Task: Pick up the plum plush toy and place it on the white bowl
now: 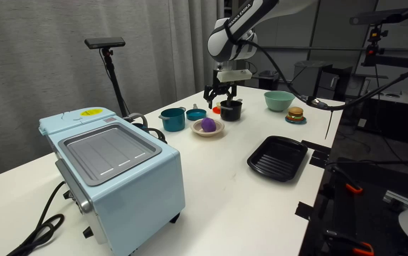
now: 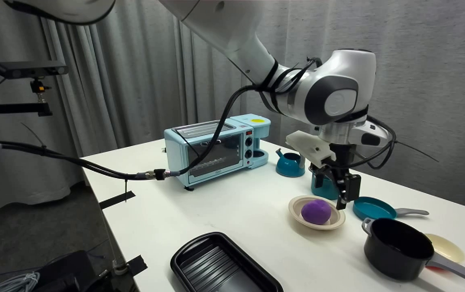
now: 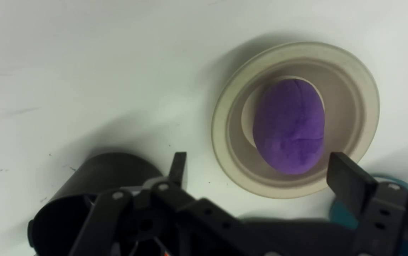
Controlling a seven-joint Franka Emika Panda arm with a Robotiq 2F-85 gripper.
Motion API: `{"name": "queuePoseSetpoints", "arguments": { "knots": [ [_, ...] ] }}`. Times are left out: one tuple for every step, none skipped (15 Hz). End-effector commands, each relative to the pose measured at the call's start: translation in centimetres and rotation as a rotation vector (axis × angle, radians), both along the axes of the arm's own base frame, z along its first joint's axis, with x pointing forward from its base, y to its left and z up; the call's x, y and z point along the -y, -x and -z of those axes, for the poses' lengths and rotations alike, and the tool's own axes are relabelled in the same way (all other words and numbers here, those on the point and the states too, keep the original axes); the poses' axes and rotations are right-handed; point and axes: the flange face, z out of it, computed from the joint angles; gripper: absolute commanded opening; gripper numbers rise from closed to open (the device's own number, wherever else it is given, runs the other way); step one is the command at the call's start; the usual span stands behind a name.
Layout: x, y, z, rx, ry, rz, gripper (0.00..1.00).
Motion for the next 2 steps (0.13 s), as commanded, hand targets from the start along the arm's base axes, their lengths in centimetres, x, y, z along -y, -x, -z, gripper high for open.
{"name": "queuePoseSetpoints", "arguments": {
  "knots": [
    [0.07,-0.03,-0.06,-0.001,0.000,0.000,1.00],
    [0.07,-0.03,-0.06,-0.001,0.000,0.000,1.00]
  ]
}}
